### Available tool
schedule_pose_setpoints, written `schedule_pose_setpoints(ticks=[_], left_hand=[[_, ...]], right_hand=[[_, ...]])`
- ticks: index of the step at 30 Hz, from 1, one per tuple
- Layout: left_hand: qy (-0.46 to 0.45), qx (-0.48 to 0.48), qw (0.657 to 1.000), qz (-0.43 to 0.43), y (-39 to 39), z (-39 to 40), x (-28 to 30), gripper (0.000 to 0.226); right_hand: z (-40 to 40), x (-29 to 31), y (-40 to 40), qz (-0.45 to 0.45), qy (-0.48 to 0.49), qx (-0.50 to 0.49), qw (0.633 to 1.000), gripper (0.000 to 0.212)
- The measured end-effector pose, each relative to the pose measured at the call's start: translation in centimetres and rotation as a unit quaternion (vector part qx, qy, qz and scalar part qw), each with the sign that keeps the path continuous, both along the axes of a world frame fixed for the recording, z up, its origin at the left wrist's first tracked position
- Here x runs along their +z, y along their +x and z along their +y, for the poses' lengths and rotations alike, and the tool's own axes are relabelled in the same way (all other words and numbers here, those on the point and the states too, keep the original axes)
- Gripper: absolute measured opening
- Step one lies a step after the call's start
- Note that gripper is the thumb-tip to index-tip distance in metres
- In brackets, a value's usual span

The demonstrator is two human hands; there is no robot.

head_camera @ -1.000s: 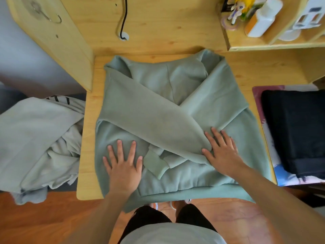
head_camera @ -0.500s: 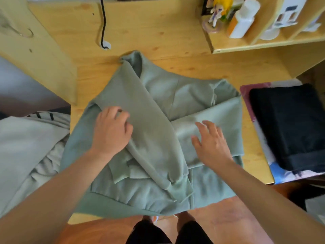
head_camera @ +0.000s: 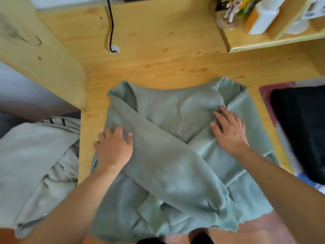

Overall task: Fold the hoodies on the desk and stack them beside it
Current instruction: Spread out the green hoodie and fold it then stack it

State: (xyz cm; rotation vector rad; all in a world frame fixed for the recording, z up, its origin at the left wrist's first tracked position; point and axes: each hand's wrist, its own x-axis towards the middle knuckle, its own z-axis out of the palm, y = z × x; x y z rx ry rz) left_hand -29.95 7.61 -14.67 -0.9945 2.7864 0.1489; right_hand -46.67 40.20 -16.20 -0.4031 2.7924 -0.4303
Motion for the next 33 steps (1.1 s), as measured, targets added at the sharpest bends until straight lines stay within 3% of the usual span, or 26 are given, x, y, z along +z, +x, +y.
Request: schedule_pose_setpoints(ticks=[2, 3, 7, 9, 11, 13, 18, 21, 24, 26, 28, 30, 33], left_hand=[[-0.038, -0.037, 0.993, 0.105, -2.4, -3.3, -0.1, 0.045], [-0.056, -0.075, 0.989, 0.111, -3.8, -4.9, -0.3, 0.049], [-0.068, -0.183, 0.981, 0.001, -8.0, -9.8, -1.7, 0.036], [-0.135, -0.176, 0.974, -0.048, -8.7, -11.5, -1.4, 0.031], [-0.196, -0.112, 0.969, -0.102, -9.3, -12.3, -0.4, 0.034], [-0.212, -0.051, 0.970, -0.104, -9.9, -11.8, 0.3, 0.036], [-0.104, -0.135, 0.981, 0.093, -9.9, -5.9, -1.5, 0.052], [0.002, -0.076, 0.996, 0.055, -8.7, -4.3, -4.5, 0.061], [0.009, -0.053, 0.997, 0.056, -9.2, -5.6, -6.0, 0.066], [0.025, -0.048, 0.996, 0.072, -9.8, -5.8, -5.6, 0.069], [0.047, -0.019, 0.991, 0.126, -9.3, -4.4, -4.0, 0.066], [0.060, -0.003, 0.982, 0.180, -7.4, -0.8, -1.9, 0.061], [0.078, -0.053, 0.989, 0.113, -3.2, 7.4, -0.5, 0.066]], right_hand=[[-1.6, -0.5, 0.5, 0.041, -0.006, -0.009, 0.999, 0.062], [-2.0, -1.2, 1.1, 0.062, 0.013, -0.006, 0.998, 0.064], [-2.0, -3.2, 1.8, 0.083, 0.041, -0.042, 0.995, 0.073], [-2.1, -3.2, 1.5, 0.085, 0.044, -0.042, 0.995, 0.073], [-2.2, -3.5, 1.6, 0.103, 0.057, -0.030, 0.993, 0.072], [-2.5, -3.6, 1.6, 0.116, 0.064, -0.024, 0.991, 0.073], [-2.5, -3.5, 1.4, 0.112, 0.068, -0.023, 0.991, 0.074], [-2.5, -3.5, 1.5, 0.103, 0.054, -0.019, 0.993, 0.076], [-2.1, -2.1, 0.0, 0.083, -0.096, -0.063, 0.990, 0.070], [-1.1, -1.3, -2.5, 0.123, -0.144, -0.084, 0.978, 0.060], [0.2, -1.3, -5.2, 0.161, -0.067, -0.045, 0.984, 0.060], [0.7, -2.2, -7.2, 0.126, 0.045, -0.001, 0.991, 0.065], [0.3, -3.3, -8.1, 0.064, 0.125, -0.021, 0.990, 0.067]])
